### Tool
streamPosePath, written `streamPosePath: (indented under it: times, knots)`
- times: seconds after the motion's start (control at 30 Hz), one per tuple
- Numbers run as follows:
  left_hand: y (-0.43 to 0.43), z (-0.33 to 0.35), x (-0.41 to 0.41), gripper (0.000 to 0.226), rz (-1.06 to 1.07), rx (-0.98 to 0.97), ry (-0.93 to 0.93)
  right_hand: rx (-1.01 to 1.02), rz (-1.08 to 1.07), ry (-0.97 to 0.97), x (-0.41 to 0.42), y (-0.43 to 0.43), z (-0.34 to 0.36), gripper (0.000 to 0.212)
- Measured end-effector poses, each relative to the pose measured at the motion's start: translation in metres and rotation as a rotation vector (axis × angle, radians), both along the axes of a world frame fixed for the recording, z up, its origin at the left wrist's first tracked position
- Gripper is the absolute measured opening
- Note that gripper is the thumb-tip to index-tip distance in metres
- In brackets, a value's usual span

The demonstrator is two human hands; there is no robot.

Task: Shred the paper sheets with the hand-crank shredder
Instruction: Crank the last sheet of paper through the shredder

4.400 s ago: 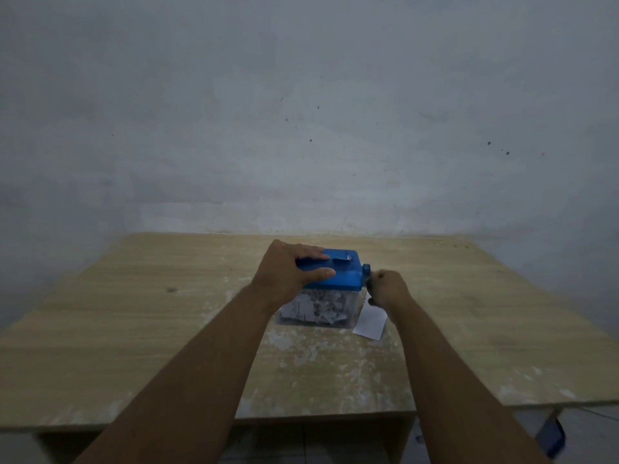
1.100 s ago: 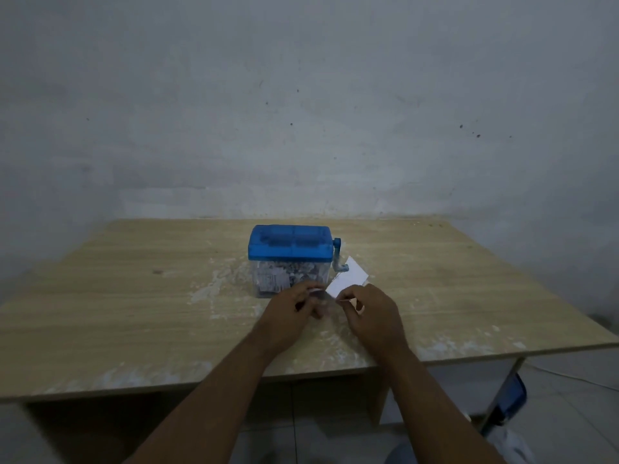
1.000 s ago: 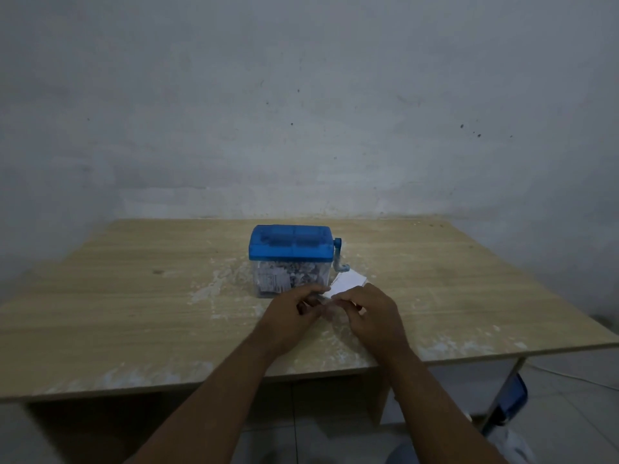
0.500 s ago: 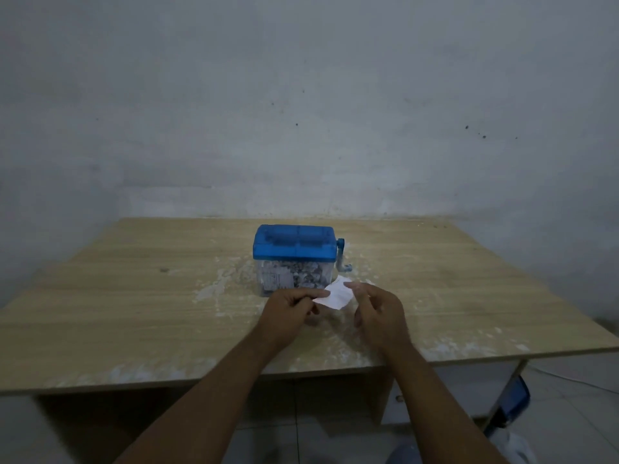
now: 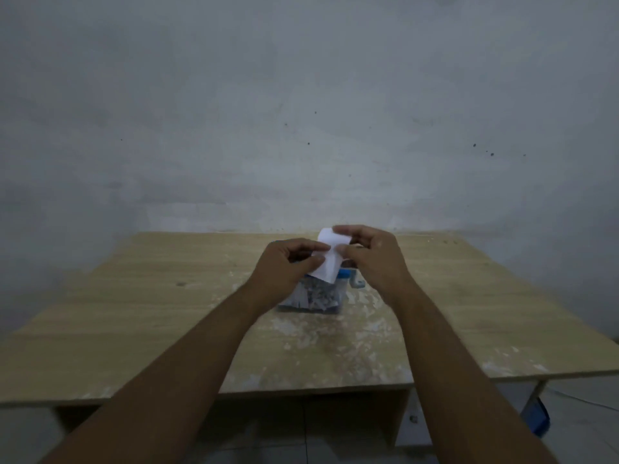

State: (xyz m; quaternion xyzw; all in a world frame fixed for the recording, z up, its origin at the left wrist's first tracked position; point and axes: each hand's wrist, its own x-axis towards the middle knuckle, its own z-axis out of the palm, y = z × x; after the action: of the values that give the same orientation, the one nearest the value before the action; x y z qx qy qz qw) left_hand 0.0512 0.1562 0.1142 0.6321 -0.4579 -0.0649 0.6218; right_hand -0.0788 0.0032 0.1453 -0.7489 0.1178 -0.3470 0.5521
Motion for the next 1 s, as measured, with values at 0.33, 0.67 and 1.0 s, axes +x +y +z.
streamPosePath:
  times: [0.33, 0.67, 1.0]
  knots:
    - [-0.015, 0.037, 0.062, 0.021, 0.182, 0.061, -0.158, -0.429, -0.079, 0.044, 0.069, -0.023, 0.036, 0.054]
    - [-0.032, 0.006, 0.085, 0.019, 0.195, 0.122, -0.123, -0.477, -0.101, 0.089, 0.095, -0.038, 0.012, 0.052]
    - [-0.039, -0.006, 0.085, 0.033, 0.083, 0.166, -0.114, -0.343, -0.025, 0.093, 0.098, -0.044, -0.002, 0.051]
